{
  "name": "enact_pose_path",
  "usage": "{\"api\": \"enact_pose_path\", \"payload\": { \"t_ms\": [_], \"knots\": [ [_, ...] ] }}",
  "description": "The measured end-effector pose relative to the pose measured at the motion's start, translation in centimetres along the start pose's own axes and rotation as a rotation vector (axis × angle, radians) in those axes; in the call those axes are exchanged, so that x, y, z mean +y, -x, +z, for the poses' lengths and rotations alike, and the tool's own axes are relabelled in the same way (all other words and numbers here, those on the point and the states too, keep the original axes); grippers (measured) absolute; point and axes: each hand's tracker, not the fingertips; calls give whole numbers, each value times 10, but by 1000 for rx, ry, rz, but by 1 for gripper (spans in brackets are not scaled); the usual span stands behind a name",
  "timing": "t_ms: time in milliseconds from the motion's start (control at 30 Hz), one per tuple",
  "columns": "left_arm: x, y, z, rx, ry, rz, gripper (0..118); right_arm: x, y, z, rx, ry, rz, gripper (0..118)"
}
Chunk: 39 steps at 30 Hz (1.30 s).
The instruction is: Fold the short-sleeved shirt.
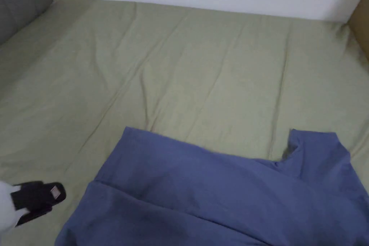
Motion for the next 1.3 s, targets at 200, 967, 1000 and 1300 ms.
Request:
{"api": "enact_pose_path", "payload": {
  "t_ms": [200, 967, 1000, 1300],
  "knots": [
    [74, -60, -111, 30, -30, -284, 8, 19, 16, -14, 27, 56, 34, 0],
    [53, -70, -245, 114, 393, -557, 3, 120, 14, -81, -71, -33, 177, 76],
    [56, -69, -243, 114, 407, -540, 3, 132, 11, -94, -81, -30, 182, 97],
    [62, -56, -247, 97, 421, -400, 3, 193, 2, -205, -224, 135, 235, 100]
  ]
}}
